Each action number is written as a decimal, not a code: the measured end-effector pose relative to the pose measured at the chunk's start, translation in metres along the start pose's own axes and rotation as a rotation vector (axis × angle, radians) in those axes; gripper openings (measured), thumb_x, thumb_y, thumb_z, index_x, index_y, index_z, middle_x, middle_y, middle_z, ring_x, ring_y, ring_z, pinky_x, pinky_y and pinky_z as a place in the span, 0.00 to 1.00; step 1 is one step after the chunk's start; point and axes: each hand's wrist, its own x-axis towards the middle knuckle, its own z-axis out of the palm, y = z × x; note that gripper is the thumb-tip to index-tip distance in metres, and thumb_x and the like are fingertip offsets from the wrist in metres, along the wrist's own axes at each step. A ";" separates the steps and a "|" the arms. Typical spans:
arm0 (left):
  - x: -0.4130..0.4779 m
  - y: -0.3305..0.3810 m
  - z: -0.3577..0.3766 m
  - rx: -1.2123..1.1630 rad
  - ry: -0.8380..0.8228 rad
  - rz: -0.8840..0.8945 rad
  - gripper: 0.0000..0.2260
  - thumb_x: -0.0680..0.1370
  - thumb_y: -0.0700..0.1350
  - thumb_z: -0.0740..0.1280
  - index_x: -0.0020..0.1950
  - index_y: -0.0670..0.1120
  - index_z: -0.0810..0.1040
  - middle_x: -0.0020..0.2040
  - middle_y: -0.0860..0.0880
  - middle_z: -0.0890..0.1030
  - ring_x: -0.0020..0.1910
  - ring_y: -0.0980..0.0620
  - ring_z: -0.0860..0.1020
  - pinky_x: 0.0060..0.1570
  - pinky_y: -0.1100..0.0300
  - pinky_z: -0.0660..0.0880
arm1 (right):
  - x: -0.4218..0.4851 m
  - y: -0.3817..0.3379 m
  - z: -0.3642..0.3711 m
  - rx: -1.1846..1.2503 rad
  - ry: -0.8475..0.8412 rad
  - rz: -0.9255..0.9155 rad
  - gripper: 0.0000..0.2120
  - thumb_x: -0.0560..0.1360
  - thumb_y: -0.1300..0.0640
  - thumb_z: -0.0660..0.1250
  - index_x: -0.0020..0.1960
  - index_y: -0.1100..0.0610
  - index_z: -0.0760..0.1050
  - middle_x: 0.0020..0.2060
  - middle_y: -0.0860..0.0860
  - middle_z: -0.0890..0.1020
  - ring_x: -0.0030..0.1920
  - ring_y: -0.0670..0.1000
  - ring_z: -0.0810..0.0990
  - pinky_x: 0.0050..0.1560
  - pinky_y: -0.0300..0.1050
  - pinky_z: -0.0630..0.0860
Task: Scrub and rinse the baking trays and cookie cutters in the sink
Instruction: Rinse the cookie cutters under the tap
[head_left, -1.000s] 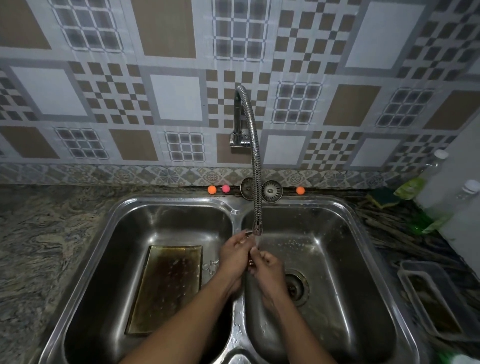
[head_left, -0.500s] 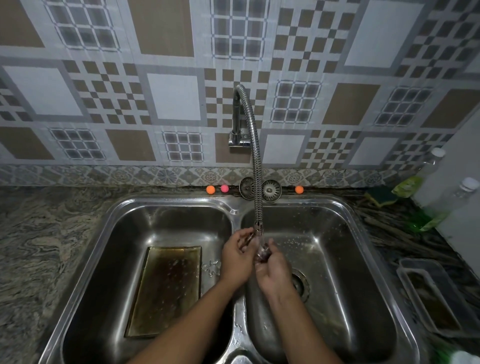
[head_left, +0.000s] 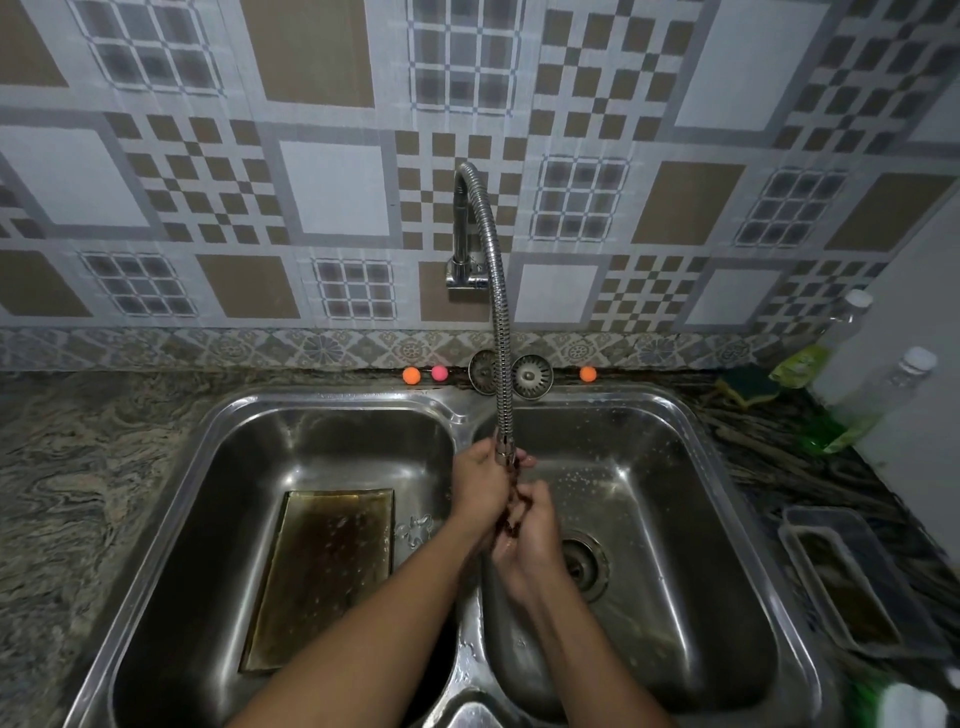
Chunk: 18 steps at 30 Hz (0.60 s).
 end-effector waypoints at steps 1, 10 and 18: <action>0.003 0.001 -0.001 -0.002 0.009 -0.002 0.13 0.80 0.38 0.62 0.38 0.43 0.80 0.39 0.43 0.86 0.39 0.50 0.83 0.42 0.55 0.78 | -0.001 0.000 0.000 0.045 0.024 0.014 0.15 0.78 0.55 0.53 0.41 0.57 0.76 0.33 0.53 0.83 0.36 0.50 0.80 0.40 0.43 0.74; -0.003 -0.032 -0.020 0.140 0.072 -0.135 0.09 0.78 0.41 0.61 0.46 0.38 0.79 0.39 0.40 0.81 0.36 0.45 0.78 0.37 0.52 0.75 | 0.006 -0.014 -0.031 -0.473 0.017 0.288 0.12 0.77 0.57 0.60 0.36 0.58 0.75 0.26 0.53 0.75 0.21 0.47 0.70 0.18 0.34 0.64; -0.040 -0.082 0.024 0.394 -0.329 -0.413 0.10 0.77 0.32 0.62 0.42 0.41 0.80 0.34 0.43 0.79 0.24 0.53 0.75 0.23 0.60 0.74 | 0.005 -0.057 -0.126 -1.831 0.246 0.010 0.25 0.73 0.39 0.58 0.53 0.58 0.81 0.52 0.56 0.82 0.52 0.54 0.81 0.57 0.51 0.77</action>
